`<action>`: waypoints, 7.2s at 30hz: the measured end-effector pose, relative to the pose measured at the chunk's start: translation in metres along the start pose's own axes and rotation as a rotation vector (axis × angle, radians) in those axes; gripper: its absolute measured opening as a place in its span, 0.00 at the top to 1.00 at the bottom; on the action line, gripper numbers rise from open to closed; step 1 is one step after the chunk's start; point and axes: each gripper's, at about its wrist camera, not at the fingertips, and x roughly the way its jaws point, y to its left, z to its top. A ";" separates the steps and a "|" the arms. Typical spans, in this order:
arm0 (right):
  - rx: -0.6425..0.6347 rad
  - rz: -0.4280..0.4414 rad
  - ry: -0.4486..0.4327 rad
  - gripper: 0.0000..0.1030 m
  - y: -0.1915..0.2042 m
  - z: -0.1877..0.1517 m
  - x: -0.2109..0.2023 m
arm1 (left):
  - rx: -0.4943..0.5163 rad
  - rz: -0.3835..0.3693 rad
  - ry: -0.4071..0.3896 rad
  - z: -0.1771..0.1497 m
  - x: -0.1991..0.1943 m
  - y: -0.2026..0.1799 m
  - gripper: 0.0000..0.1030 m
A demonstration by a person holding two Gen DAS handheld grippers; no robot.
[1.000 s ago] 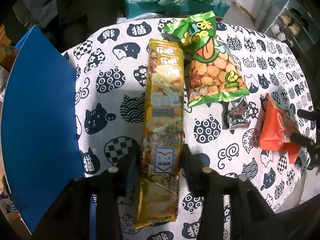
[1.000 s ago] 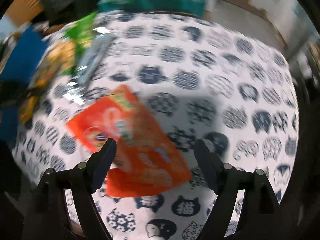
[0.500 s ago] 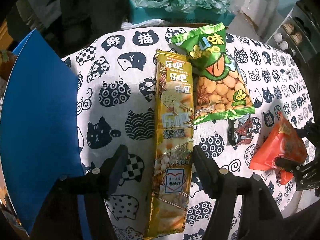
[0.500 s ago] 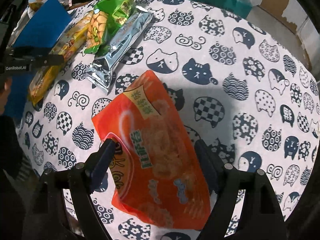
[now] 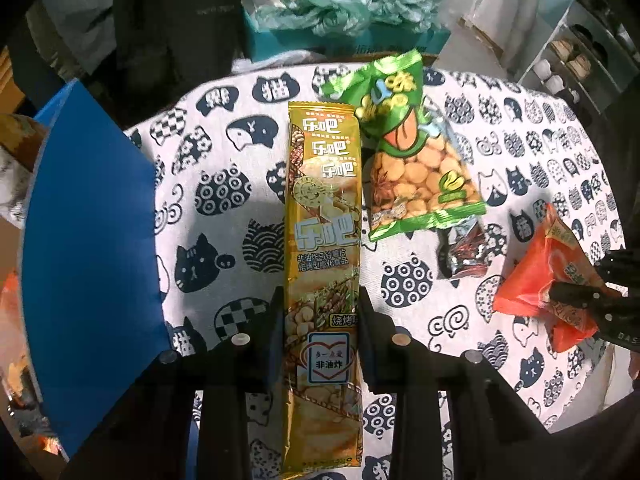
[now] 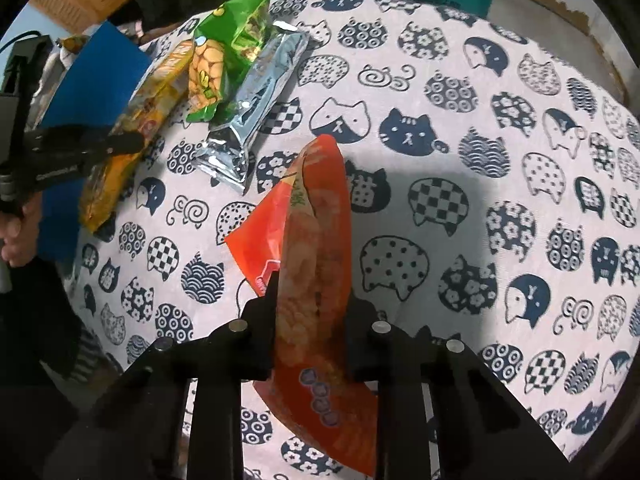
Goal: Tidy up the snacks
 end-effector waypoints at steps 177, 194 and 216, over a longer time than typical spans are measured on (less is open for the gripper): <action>0.127 -0.088 -0.167 0.27 0.037 0.131 0.009 | 0.026 0.149 -0.108 0.052 -0.017 0.026 0.23; 0.229 -0.061 -0.116 0.26 0.016 0.139 0.040 | 0.015 0.081 -0.124 0.060 -0.012 0.014 0.19; 0.270 -0.199 -0.109 0.73 -0.058 0.077 0.013 | -0.060 -0.046 -0.104 0.080 0.006 -0.025 0.18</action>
